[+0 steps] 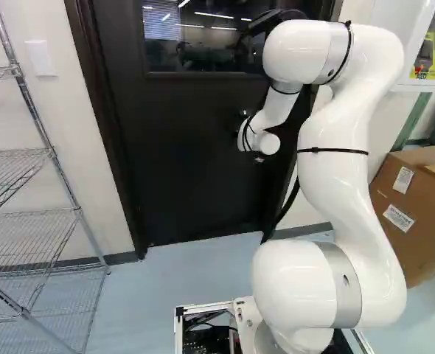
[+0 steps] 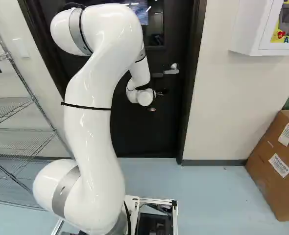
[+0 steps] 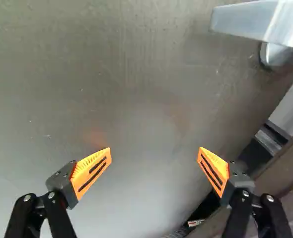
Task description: Open the door and move inside
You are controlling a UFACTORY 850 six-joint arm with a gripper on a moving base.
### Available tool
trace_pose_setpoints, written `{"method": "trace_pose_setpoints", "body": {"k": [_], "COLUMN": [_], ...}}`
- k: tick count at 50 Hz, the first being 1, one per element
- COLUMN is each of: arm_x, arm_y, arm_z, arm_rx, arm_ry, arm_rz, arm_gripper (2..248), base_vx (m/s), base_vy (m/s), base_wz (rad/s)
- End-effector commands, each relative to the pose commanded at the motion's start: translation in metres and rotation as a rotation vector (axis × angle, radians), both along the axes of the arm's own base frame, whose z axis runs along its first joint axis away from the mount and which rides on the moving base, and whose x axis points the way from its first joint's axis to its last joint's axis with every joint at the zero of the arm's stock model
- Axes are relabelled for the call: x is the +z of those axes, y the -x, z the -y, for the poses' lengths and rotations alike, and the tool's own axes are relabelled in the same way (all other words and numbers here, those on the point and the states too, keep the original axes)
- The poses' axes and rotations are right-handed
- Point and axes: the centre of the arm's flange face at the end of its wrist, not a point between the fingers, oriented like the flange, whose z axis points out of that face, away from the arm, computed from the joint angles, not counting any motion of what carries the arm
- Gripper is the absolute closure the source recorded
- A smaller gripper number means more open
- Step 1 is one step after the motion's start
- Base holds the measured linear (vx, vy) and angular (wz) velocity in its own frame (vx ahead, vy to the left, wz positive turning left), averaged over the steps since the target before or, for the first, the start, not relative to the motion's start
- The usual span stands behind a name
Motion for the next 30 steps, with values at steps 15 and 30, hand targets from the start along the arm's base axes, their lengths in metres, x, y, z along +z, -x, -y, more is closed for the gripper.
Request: {"method": "trace_pose_setpoints", "body": {"k": [15,30], "arm_x": [-0.005,-0.011], "arm_y": [-0.029,-0.059], "arm_z": [-0.007,-0.016], "arm_rx": [0.044,0.087], "arm_ry": [0.017,0.034], "arm_rz": [0.020,0.043], "arm_gripper": [3,3], "base_vx": [0.000,0.000], "base_vy": [0.000,0.000], "base_wz": [0.000,0.000]}}
